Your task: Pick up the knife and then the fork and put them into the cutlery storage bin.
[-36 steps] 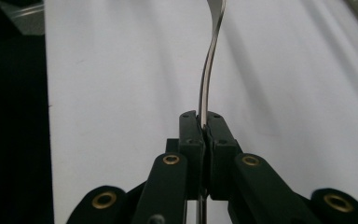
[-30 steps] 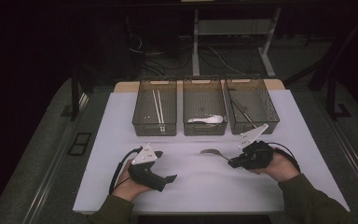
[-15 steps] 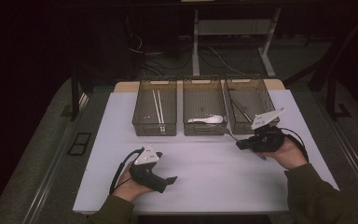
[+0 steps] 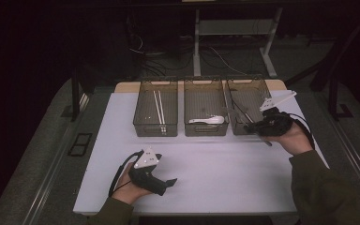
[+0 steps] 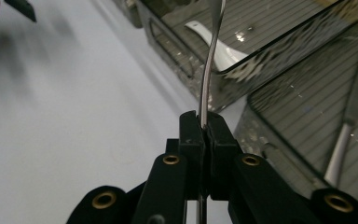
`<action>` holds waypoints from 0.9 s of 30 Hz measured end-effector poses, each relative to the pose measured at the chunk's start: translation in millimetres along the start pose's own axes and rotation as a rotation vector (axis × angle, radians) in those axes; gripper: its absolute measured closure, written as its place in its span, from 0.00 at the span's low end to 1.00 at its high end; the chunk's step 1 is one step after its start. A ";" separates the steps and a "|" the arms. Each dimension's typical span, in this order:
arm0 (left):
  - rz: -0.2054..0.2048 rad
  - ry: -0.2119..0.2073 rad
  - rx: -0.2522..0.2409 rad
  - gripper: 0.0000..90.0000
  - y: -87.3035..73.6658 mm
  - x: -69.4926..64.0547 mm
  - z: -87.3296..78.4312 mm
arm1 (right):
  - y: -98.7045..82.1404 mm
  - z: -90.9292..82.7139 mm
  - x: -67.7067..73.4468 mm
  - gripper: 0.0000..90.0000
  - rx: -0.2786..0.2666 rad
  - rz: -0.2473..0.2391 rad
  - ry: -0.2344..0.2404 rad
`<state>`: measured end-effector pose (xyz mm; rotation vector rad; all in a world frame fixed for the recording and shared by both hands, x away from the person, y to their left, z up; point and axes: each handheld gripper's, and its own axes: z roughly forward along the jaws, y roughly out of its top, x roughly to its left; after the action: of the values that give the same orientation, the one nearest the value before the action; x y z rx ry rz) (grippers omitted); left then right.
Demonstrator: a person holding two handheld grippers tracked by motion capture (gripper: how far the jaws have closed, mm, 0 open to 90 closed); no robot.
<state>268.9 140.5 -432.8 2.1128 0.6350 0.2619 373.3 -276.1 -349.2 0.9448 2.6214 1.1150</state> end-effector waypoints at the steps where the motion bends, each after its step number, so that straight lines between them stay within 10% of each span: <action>1: 0.002 0.001 0.001 0.00 -0.3 0.2 -0.1 | 1.9 -0.9 -2.1 0.96 -0.002 0.005 -0.003; 27: 0.005 -0.013 -0.005 0.00 0.2 -0.2 1.3 | 28.0 4.4 -86.9 0.96 -0.024 0.216 -0.224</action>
<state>269.3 139.4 -433.4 2.1099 0.6207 0.2525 457.6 -310.6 -342.6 1.2906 2.3668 1.0139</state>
